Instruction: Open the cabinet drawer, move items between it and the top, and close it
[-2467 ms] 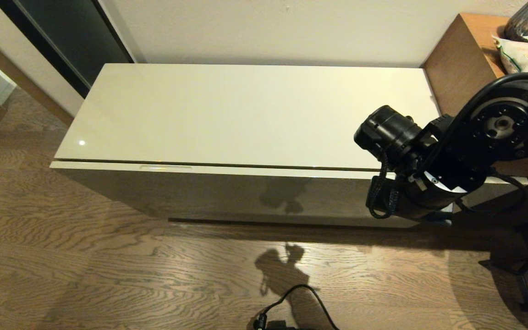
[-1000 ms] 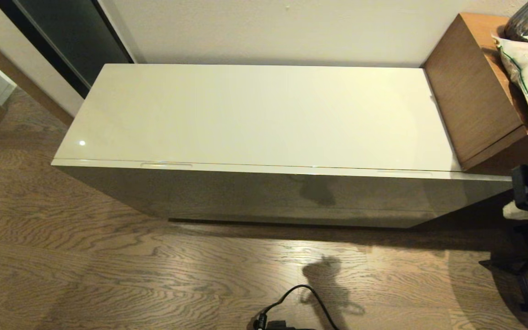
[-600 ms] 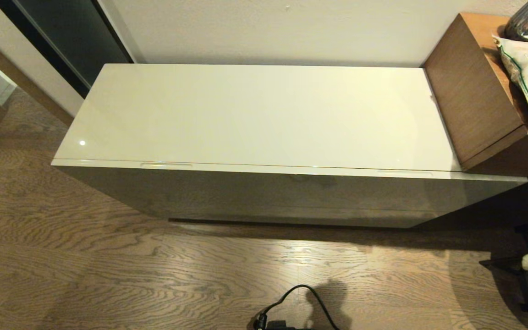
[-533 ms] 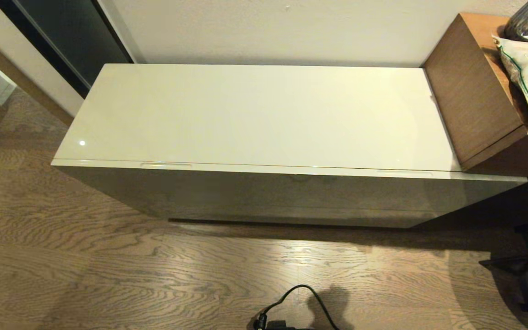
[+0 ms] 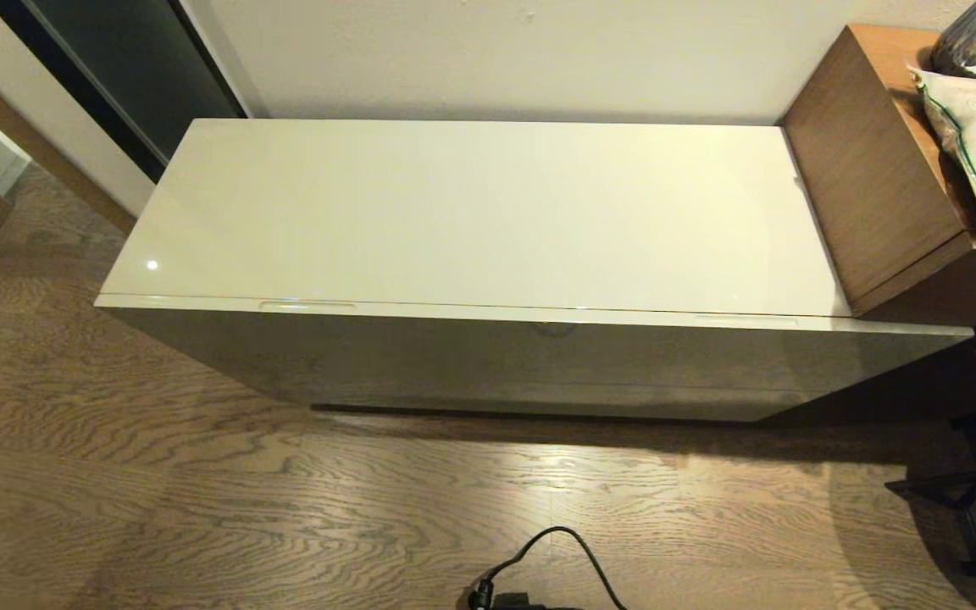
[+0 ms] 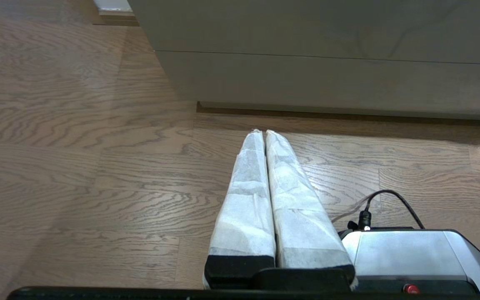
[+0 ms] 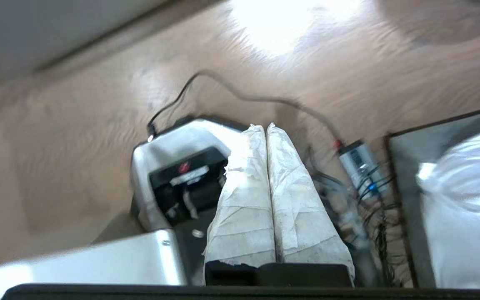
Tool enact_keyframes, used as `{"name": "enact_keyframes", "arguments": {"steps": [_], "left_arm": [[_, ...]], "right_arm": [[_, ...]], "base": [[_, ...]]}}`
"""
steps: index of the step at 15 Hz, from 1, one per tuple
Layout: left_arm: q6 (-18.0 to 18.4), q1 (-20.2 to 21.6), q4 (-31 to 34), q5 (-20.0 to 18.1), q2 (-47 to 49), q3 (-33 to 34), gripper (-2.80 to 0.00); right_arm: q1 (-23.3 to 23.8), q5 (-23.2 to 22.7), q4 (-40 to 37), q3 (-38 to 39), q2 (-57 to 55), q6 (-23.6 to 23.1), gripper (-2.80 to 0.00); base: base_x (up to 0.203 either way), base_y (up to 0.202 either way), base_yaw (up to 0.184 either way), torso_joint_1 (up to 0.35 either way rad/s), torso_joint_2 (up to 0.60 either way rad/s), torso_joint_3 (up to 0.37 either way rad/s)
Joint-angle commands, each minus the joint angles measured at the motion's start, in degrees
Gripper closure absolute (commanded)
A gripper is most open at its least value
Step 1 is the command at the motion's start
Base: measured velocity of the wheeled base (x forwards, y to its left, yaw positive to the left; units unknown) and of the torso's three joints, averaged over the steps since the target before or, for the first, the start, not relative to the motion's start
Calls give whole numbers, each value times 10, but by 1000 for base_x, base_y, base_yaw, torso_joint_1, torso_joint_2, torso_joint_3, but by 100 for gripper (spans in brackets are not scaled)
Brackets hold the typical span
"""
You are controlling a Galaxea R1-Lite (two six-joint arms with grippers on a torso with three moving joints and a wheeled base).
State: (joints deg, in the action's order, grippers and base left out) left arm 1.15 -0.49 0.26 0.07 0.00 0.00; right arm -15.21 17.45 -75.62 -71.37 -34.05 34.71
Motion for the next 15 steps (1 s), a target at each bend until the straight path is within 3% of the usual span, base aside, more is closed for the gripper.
{"name": "enact_keyframes", "arguments": {"steps": [1,3,5,7,9,10,15], "left_arm": [[0,0,0,0,0,0,0],[0,0,0,0,0,0,0],[0,0,0,0,0,0,0],[0,0,0,0,0,0,0],[0,0,0,0,0,0,0],[0,0,0,0,0,0,0],[0,0,0,0,0,0,0]], "right_arm": [[65,-18,-36,-18,64,-31,0],[182,-86,-58,-2,133,-144,0],[210,-128,-70,26,183,-246,0],[161,-97,-44,30,184,-259,0],[97,-1,-31,29,178,-251,0],[91,9,-55,27,177,-242,0],[91,-91,-119,-24,177,-220,0]], "base": [[0,0,0,0,0,0],[0,0,0,0,0,0],[0,0,0,0,0,0],[0,0,0,0,0,0],[0,0,0,0,0,0],[0,0,0,0,0,0],[0,0,0,0,0,0]]}}
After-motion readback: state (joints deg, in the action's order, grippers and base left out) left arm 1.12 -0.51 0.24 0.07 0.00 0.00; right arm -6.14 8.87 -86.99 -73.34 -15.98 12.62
